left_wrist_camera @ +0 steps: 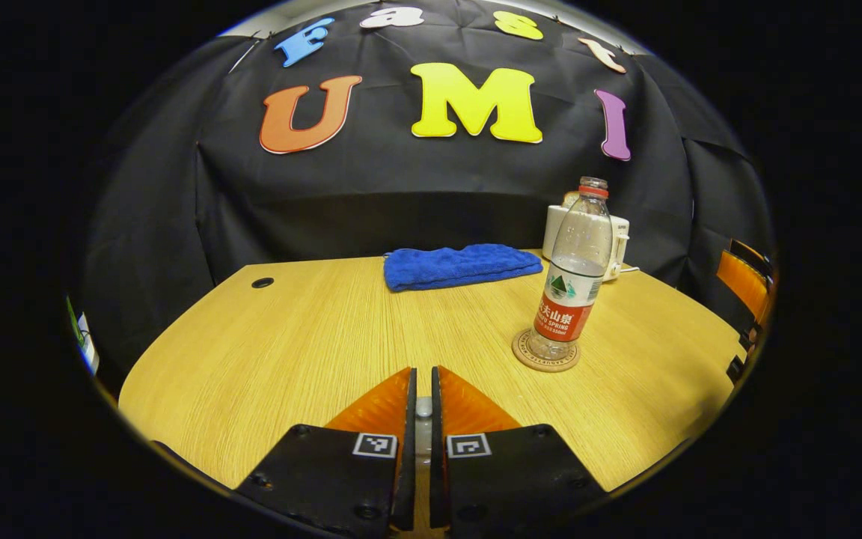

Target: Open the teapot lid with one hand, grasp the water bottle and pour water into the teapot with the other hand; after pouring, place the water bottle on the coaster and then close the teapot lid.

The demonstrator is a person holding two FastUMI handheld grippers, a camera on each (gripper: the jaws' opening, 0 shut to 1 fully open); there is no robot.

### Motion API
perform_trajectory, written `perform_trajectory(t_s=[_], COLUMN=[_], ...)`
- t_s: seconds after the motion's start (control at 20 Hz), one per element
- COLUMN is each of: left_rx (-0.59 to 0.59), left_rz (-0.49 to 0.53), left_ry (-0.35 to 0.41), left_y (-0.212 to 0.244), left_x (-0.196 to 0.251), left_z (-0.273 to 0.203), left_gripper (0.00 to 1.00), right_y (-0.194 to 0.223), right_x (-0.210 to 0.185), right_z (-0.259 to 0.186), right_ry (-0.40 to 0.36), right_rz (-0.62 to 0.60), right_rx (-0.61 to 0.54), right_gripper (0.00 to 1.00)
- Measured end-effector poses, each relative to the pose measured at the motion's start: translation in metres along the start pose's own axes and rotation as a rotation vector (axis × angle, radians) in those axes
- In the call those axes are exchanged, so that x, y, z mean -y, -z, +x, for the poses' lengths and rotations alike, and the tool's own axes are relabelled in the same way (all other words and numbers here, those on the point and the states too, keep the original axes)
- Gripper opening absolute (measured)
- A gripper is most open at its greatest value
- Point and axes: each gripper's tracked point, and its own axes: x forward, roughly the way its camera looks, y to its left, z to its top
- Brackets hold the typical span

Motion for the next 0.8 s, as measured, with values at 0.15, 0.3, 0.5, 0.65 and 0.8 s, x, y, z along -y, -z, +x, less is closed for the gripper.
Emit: perform_trajectory(t_s=[0.15,0.3,0.5,0.65,0.8], left_rx=[-0.004,-0.005,0.019,0.076,0.175], left_rz=[0.012,0.018,-0.004,0.011,0.008], left_ry=[0.002,-0.001,-0.019,-0.053,-0.042], left_y=[-0.002,-0.004,-0.019,-0.041,-0.074], left_x=[0.002,0.003,0.005,0.006,0.020], left_z=[-0.002,-0.006,-0.021,-0.044,-0.073], left_gripper=[0.13,0.18,0.24,0.28,0.39], right_y=[0.004,0.002,-0.004,-0.018,-0.037], right_x=[0.002,0.004,0.009,0.017,0.021], right_z=[0.000,-0.002,-0.007,-0.017,-0.032], right_ry=[0.013,0.019,0.020,0.036,0.043], right_rz=[-0.008,-0.014,-0.013,-0.018,-0.023], right_rx=[-0.015,-0.015,-0.016,-0.006,0.013], right_gripper=[0.95,0.95,0.95,0.95,0.98])
